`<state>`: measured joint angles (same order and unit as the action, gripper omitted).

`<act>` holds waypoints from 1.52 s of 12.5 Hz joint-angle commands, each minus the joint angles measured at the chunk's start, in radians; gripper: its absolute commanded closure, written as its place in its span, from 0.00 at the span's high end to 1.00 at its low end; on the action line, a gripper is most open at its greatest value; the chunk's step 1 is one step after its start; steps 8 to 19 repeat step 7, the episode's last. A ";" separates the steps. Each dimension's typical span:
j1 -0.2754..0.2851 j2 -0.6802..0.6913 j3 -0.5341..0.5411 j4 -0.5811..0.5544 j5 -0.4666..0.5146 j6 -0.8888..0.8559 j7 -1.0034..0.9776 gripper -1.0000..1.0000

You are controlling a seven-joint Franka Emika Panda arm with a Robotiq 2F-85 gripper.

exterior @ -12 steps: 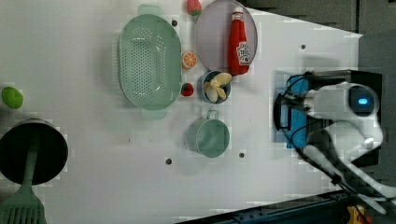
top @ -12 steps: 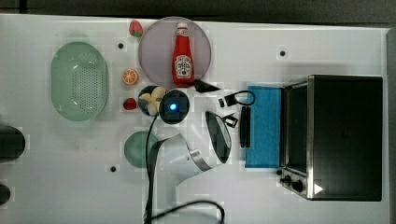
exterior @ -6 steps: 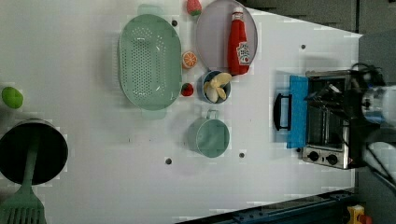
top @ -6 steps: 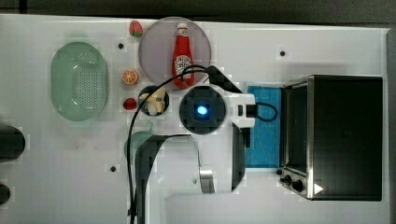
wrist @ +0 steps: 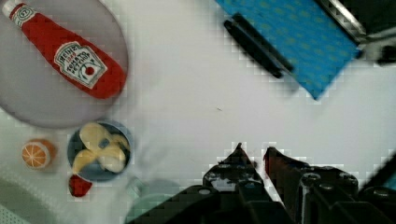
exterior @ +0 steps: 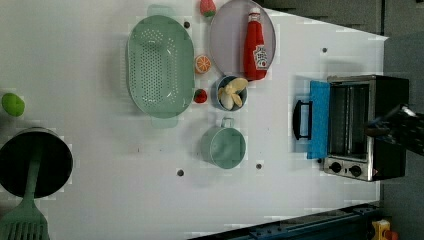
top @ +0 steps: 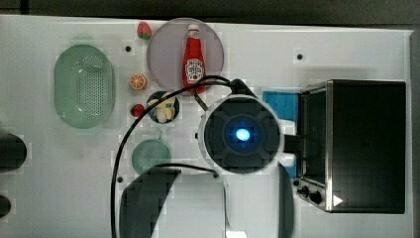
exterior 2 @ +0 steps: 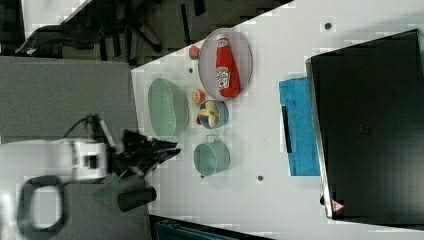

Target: Flap open oven.

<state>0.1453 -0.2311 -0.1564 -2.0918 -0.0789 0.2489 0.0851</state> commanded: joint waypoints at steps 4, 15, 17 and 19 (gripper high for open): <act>-0.011 -0.008 -0.013 0.169 0.010 -0.182 0.056 0.18; -0.011 -0.006 -0.011 0.170 0.014 -0.182 0.052 0.18; -0.011 -0.006 -0.011 0.170 0.014 -0.182 0.052 0.18; -0.011 -0.006 -0.011 0.170 0.014 -0.182 0.052 0.18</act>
